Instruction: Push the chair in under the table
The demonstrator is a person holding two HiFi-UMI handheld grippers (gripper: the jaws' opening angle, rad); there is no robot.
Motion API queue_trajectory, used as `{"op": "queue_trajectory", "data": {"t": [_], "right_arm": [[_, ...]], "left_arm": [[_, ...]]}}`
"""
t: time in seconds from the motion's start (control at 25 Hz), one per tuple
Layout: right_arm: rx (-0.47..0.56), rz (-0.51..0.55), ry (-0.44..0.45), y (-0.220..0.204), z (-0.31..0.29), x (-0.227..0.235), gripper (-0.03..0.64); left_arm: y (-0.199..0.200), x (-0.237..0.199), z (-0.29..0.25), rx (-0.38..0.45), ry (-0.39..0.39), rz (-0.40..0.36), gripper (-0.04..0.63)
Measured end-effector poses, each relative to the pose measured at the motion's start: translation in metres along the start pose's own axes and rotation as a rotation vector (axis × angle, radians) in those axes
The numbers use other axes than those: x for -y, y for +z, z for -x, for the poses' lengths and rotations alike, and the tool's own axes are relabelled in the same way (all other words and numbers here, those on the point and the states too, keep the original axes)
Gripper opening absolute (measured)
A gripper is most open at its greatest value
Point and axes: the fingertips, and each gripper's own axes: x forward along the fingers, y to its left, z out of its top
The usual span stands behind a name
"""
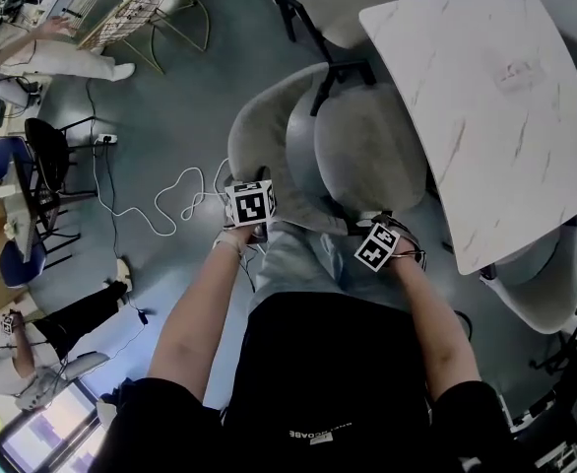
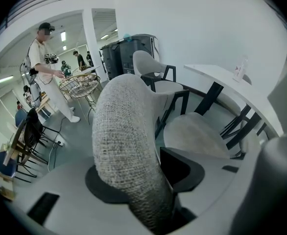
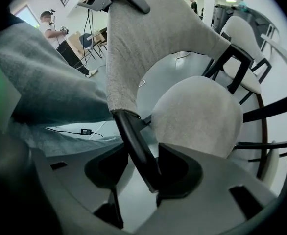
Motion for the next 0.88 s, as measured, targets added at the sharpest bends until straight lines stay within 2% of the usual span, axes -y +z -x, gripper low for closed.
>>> {"op": "queue_trajectory", "data": {"t": [0.32,0.72,0.88], "right_arm": [[-0.037,0.01,-0.003,-0.033,0.011,0.017,0.198],[-0.096,0.053,0.017,-0.075,0.019,0.028,0.202],[-0.122,0.047,0.003,-0.085,0.02,0.031,0.207]], "left_arm": [[-0.007,0.031,0.007,-0.009,0.011,0.043,0.184],[-0.032,0.07,0.021,-0.031,0.002,0.082,0.235],[-0.037,0.079,0.027,-0.037,0.011,0.1,0.235]]}}
